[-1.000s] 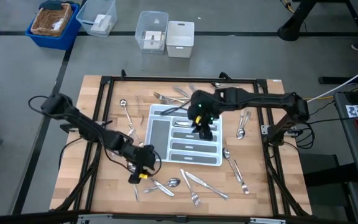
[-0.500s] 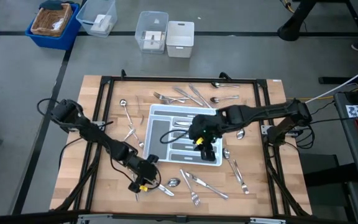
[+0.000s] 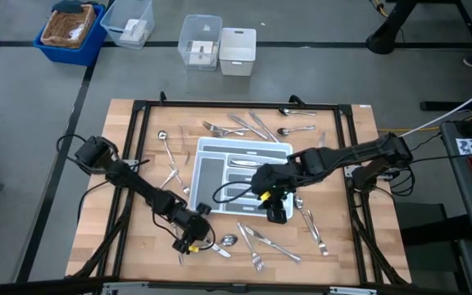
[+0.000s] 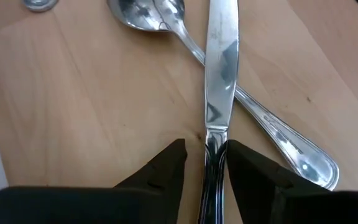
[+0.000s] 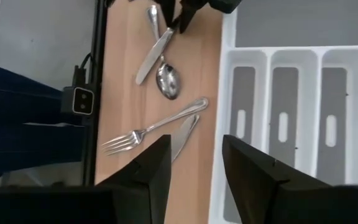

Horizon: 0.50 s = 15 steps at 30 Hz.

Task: Sort silverware
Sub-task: Put the knife into the organizer tray

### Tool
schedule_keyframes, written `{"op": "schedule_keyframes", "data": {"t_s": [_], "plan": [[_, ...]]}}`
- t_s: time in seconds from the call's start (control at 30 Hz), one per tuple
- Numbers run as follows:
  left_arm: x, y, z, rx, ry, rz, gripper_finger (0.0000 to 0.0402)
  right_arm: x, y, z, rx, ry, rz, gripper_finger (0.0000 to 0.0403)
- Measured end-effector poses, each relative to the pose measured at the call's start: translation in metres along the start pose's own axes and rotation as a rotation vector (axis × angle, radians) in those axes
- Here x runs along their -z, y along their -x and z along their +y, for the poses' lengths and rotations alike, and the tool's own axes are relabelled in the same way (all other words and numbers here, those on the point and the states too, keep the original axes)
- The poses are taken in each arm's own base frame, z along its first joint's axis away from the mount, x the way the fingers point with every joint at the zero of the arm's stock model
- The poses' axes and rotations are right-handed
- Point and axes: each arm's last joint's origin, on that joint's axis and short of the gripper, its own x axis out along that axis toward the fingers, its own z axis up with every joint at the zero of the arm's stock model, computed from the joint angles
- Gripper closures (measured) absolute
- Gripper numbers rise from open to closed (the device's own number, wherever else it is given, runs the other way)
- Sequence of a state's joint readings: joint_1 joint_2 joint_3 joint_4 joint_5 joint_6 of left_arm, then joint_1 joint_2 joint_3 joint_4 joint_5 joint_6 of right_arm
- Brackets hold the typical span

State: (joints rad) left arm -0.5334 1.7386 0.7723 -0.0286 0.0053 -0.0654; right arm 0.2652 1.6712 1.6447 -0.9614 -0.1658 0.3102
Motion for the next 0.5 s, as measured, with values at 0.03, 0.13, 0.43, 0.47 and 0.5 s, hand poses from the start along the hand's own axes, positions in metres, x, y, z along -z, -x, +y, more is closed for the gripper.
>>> {"op": "schedule_keyframes", "data": {"t_s": [0.03, 0.13, 0.43, 0.47, 0.5], "plan": [[0.0002, 0.0000, 0.0002, -0.005, -0.003, 0.002, 0.0299, 0.0006, -0.0002, 0.0017, -0.003, 0.005, 0.002, 0.0255], [0.0007, -0.0001, -0.0004, -0.008, -0.024, 0.006, 0.0326, 0.0017, -0.0007, 0.0038, -0.004, 0.009, 0.007, 0.0255], [0.0015, -0.0005, -0.0004, -0.011, -0.003, 0.010, 0.0380, 0.0023, -0.0006, 0.0035, -0.001, 0.008, 0.014, 0.0256], [0.0017, -0.0006, -0.0004, -0.011, 0.003, 0.010, 0.0380, 0.0024, -0.0006, 0.0035, -0.001, 0.008, 0.015, 0.0256], [0.0015, -0.0005, -0.0004, -0.011, 0.008, 0.009, 0.0378, 0.0026, -0.0007, 0.0034, 0.000, 0.008, 0.017, 0.0256]]}}
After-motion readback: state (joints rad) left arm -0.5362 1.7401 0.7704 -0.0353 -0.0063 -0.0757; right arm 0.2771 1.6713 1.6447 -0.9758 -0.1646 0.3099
